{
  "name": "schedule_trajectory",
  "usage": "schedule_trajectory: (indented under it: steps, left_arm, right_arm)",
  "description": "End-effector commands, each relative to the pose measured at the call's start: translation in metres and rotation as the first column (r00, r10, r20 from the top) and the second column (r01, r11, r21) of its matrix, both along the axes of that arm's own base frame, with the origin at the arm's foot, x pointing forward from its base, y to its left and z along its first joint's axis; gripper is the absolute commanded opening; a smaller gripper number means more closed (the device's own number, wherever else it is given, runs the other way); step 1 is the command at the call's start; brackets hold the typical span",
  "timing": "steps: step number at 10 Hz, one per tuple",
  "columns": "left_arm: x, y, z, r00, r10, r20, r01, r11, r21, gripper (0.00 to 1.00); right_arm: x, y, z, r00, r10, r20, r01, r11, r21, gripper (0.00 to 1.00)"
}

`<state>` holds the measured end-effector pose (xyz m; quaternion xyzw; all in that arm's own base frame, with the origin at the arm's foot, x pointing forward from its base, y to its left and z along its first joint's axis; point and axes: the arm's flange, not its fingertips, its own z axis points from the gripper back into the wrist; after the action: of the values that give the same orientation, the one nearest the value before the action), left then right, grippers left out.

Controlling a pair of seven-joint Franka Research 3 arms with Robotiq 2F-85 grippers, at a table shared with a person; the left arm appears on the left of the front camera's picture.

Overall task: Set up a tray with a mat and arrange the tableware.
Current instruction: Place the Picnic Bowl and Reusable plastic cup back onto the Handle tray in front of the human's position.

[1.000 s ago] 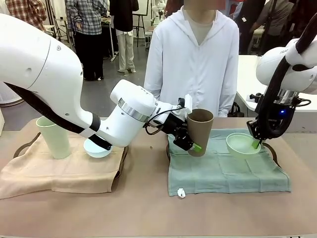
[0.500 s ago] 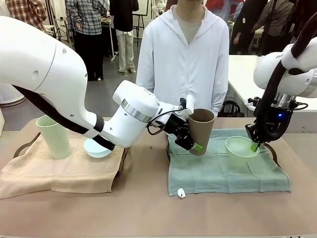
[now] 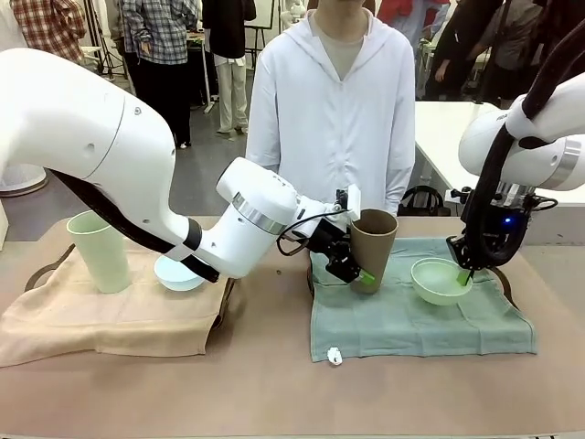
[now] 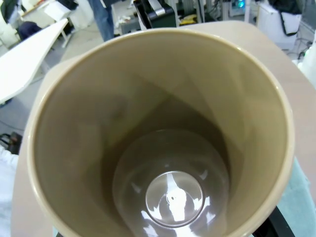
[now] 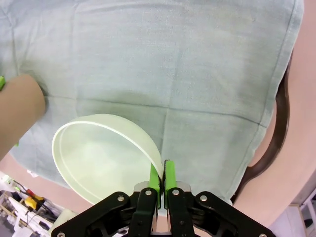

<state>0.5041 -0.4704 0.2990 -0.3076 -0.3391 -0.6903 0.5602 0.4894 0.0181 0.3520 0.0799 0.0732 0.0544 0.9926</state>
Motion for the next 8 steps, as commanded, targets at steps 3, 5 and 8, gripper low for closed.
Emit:
schedule_trajectory:
  steps: [3,5,8]
  left_arm:
    - [0.003,0.0,0.003,0.999,0.027,-0.042,-0.025,0.999,0.027,1.0]
    - [0.006,0.007,0.009,0.996,0.064,-0.061,-0.059,0.995,0.075,1.0]
    - [0.004,0.03,0.015,0.979,0.144,-0.145,-0.116,0.975,0.188,1.0]
  right_arm:
    - [0.006,0.0,0.001,0.999,0.034,0.015,-0.034,0.999,-0.023,1.0]
    - [0.0,-0.003,0.014,0.999,0.023,0.036,-0.021,0.998,-0.055,1.0]
    - [-0.017,-0.018,0.045,0.996,0.022,0.088,-0.014,0.996,-0.092,0.66]
